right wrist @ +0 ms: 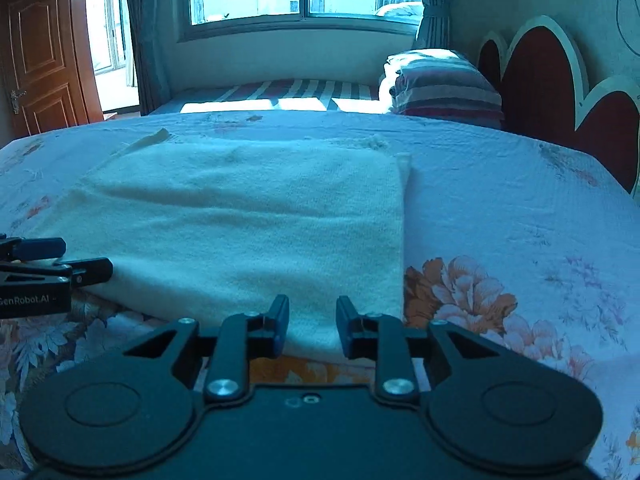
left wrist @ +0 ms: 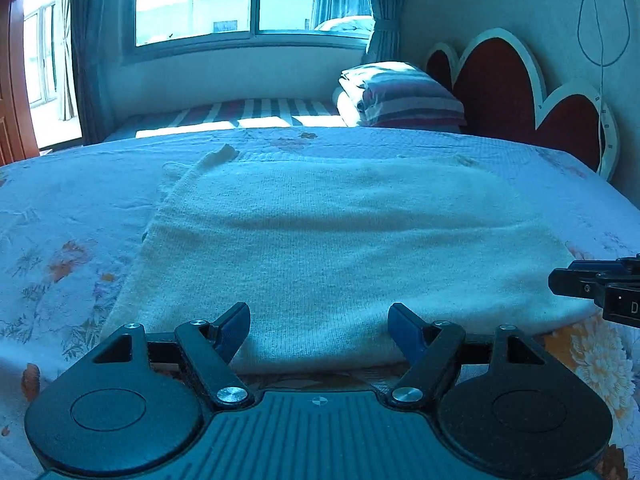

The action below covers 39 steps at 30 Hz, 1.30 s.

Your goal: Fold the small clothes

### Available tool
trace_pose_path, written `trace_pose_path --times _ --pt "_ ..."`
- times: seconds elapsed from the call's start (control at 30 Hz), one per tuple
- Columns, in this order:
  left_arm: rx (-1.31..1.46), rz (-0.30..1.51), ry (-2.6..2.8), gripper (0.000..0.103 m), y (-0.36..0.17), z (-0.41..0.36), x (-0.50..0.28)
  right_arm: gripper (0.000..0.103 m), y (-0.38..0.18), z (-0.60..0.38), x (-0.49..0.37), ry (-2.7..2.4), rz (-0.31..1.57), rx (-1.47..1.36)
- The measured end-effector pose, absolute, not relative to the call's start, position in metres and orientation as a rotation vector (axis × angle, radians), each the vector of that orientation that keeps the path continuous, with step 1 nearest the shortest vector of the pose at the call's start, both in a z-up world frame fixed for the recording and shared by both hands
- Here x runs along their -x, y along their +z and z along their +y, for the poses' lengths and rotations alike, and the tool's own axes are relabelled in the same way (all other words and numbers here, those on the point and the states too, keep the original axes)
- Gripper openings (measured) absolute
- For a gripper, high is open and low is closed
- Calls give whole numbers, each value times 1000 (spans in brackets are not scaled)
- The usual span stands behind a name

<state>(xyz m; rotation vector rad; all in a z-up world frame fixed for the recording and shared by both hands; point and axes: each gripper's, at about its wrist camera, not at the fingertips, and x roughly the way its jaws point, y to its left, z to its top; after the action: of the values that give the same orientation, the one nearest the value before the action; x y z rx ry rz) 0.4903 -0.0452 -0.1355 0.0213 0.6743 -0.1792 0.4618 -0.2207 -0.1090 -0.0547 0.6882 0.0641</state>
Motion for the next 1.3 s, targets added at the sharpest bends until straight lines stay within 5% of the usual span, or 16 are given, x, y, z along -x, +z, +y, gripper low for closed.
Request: trace_pose_path --times 0.33,0.5,0.9,1.07,1.13,1.3 --pt "-43 715 -133 87 -141 -36 -495 33 -115 -183 -472 152 687 29" --pt "-28 624 -71 87 -126 -12 -473 34 -121 -172 -475 159 731 130" --pt "51 764 2 89 -145 42 -494 38 -123 -190 -482 106 762 65" --pt "215 647 -102 89 -128 68 -509 39 -107 -198 -472 111 680 36" --pt "279 670 -150 83 -130 82 -535 39 -103 -203 -472 103 669 25" --pt "450 844 -243 41 -152 114 -602 40 -92 -224 -484 109 626 8"
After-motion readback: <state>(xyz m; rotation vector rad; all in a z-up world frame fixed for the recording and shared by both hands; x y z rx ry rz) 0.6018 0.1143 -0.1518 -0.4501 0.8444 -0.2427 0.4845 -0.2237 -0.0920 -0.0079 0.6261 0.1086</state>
